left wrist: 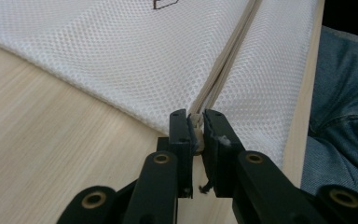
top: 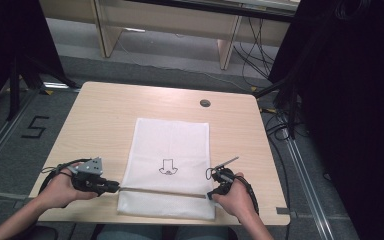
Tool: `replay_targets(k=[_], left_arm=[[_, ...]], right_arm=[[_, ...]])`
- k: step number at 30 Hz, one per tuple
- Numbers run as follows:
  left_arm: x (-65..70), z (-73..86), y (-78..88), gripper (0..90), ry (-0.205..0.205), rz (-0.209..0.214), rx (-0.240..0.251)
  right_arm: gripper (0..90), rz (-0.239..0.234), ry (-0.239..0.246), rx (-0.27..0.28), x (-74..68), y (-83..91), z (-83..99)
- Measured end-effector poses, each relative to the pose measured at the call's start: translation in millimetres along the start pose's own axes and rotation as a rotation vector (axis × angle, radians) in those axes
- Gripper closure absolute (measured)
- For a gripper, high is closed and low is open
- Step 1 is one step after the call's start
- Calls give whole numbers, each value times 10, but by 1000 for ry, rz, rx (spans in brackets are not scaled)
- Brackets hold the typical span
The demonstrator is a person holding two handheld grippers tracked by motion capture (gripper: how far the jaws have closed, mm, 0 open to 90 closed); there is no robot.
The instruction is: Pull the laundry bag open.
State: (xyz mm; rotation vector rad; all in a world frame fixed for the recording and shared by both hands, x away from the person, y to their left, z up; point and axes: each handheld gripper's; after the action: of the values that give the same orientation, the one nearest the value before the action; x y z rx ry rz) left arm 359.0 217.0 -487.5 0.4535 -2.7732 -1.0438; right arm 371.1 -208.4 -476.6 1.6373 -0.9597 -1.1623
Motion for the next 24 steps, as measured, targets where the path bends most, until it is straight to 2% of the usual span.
replay_targets(k=[1,2,3,6,8,13,16,17,20,22,24], left_arm=[[6,10,5,817,16,-5,3],[-6,15,8,817,1,0,5],[6,25,3,817,17,-7,-5],[13,33,4,817,35,-8,-4],[10,36,11,817,42,-3,-4],[25,43,-1,817,46,-3,-15],[22,49,-8,816,25,-8,-31],[36,48,-17,815,40,-3,-17],[34,41,-8,812,41,-12,-4],[35,38,-4,811,35,-17,6],[38,32,-3,798,35,-27,10]], right_arm=[[900,0,2,-3,1,2,0],[900,2,5,4,3,-3,1],[900,2,4,2,2,-2,1],[900,-2,0,14,-1,-9,8],[900,-2,2,2,1,1,6],[900,-3,5,2,3,2,9],[900,-2,5,4,2,1,9],[900,-1,5,2,1,2,8],[900,5,9,8,-4,3,12],[900,23,62,12,38,-6,12],[900,22,69,15,36,-8,12]])
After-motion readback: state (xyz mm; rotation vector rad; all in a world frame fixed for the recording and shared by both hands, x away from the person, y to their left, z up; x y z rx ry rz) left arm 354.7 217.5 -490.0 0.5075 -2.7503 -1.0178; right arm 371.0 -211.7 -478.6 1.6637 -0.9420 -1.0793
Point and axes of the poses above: each handheld gripper's, and its own axes: y roughly backward along the jaws, z roughly out of its underside, x roughly to its right, and after that the axes turned 10 degrees about -y, right-handed
